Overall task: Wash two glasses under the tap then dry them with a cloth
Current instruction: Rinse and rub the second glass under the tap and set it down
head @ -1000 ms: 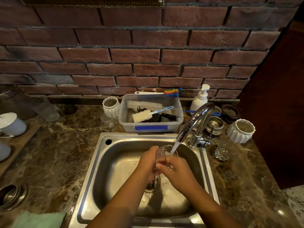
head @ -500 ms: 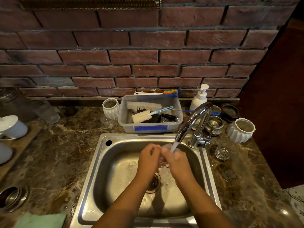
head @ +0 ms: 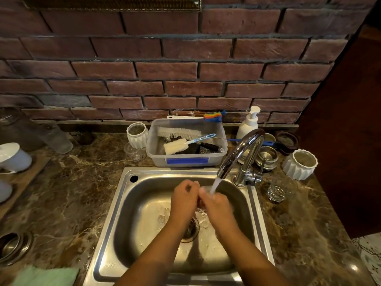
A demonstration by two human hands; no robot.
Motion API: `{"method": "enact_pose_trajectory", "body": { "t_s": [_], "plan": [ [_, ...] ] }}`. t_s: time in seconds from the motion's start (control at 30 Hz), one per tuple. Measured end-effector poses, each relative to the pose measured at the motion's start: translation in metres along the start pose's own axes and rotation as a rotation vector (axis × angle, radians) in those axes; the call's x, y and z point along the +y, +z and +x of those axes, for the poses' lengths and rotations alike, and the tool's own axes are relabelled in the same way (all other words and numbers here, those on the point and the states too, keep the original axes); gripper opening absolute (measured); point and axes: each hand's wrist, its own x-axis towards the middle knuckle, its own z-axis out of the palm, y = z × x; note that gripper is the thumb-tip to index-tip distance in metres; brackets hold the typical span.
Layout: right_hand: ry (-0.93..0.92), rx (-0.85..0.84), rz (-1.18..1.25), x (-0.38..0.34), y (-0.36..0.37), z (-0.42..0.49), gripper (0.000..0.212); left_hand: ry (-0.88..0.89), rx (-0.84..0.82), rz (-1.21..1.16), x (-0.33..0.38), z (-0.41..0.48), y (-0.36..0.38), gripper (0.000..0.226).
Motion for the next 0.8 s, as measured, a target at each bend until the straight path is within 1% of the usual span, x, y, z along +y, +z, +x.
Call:
{"method": "enact_pose_trajectory", "body": {
  "t_s": [0.07, 0.1, 0.13, 0.17, 0.2, 0.23, 0.27, 0.3, 0.33, 0.37, 0.4, 0.43, 0.47, 0.5, 0.53, 0.57, 0.63, 0.67, 0.73, 0.8],
  "plan": [
    [0.290, -0.032, 0.472, -0.001, -0.001, 0.002, 0.029, 0.266, 0.032, 0.280, 0.001, -0.004, -0.003, 0.013],
    [0.358, -0.076, 0.627, -0.002, -0.004, 0.001, 0.031, 0.383, 0.038, 0.413, 0.001, -0.005, -0.004, 0.010],
    [0.365, -0.124, 0.696, -0.002, -0.006, 0.002, 0.033, 0.445, 0.034, 0.480, 0.000, -0.005, -0.007, 0.008],
    [0.340, -0.148, 0.699, -0.001, -0.007, 0.002, 0.034, 0.459, 0.024, 0.474, 0.000, -0.004, -0.010, 0.008],
    [0.293, -0.142, 0.638, 0.000, -0.006, 0.002, 0.033, 0.429, 0.006, 0.405, 0.001, -0.004, -0.011, 0.011],
    [0.222, -0.111, 0.516, -0.001, -0.004, 0.002, 0.031, 0.344, -0.018, 0.289, 0.001, -0.003, -0.009, 0.013],
    [0.123, -0.064, 0.340, -0.003, -0.003, 0.002, 0.029, 0.207, -0.042, 0.149, 0.004, -0.002, -0.007, 0.016],
    [-0.005, -0.037, 0.131, -0.006, -0.002, 0.002, 0.028, 0.023, -0.057, 0.019, 0.008, -0.001, -0.005, 0.017],
    [-0.142, -0.043, -0.090, -0.007, -0.004, 0.002, 0.027, -0.198, -0.075, -0.109, 0.013, -0.001, -0.005, 0.020],
    [-0.275, -0.091, -0.292, -0.007, -0.008, 0.001, 0.027, -0.418, -0.118, -0.234, 0.014, 0.001, -0.008, 0.024],
    [-0.398, -0.156, -0.498, -0.008, -0.012, 0.001, 0.026, -0.585, -0.183, -0.352, 0.013, 0.003, -0.013, 0.028],
    [-0.506, -0.219, -0.716, -0.008, -0.016, 0.000, 0.024, -0.682, -0.264, -0.461, 0.009, 0.005, -0.019, 0.028],
    [-0.608, -0.262, -0.912, -0.008, -0.017, 0.000, 0.024, -0.720, -0.334, -0.550, 0.005, 0.005, -0.024, 0.025],
    [-0.662, -0.284, -1.043, -0.007, -0.018, 0.000, 0.025, -0.729, -0.368, -0.595, -0.001, 0.006, -0.027, 0.023],
    [-0.655, -0.285, -1.071, -0.004, -0.017, 0.001, 0.028, -0.730, -0.367, -0.606, -0.005, 0.006, -0.027, 0.022],
    [-0.598, -0.272, -0.985, -0.005, -0.015, -0.001, 0.029, -0.719, -0.336, -0.597, -0.007, 0.005, -0.025, 0.022],
    [-0.406, -0.239, -0.682, -0.001, -0.012, -0.001, 0.026, -0.622, -0.174, -0.548, -0.009, 0.006, -0.016, 0.022],
    [-0.337, -0.209, -0.546, 0.001, -0.008, -0.001, 0.026, -0.517, -0.094, -0.471, -0.009, 0.007, -0.011, 0.023],
    [-0.177, -0.135, -0.251, -0.001, -0.003, 0.000, 0.028, -0.252, 0.000, -0.199, -0.008, 0.006, -0.005, 0.025],
    [0.077, -0.020, 0.094, -0.004, 0.000, 0.003, 0.028, 0.023, 0.036, 0.021, -0.006, 0.001, -0.003, 0.019]
  ]
}}
